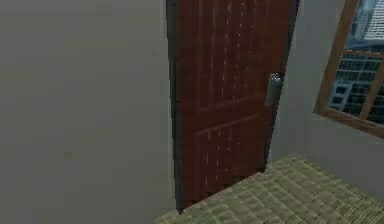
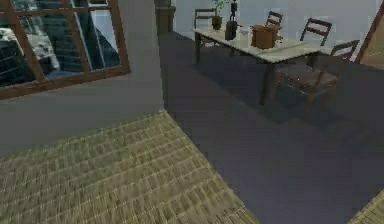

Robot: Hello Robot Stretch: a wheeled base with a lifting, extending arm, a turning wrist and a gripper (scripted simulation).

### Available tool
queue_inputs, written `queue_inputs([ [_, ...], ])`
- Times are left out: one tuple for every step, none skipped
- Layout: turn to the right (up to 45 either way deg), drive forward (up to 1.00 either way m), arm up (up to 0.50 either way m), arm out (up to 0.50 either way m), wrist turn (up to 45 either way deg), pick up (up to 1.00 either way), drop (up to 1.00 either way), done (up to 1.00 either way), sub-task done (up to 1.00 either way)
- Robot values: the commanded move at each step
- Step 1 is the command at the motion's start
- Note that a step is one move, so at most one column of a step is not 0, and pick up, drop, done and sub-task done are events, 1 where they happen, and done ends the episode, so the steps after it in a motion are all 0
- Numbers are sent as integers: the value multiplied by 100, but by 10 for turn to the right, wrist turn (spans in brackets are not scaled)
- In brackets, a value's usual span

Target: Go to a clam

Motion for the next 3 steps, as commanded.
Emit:
queue_inputs([
  [-450, 0, 0, 0, 0, 0, 0, 0, 0],
  [-450, 0, 0, 0, 0, 0, 0, 0, 0],
  [-450, 0, 0, 0, 0, 0, 0, 0, 0],
])
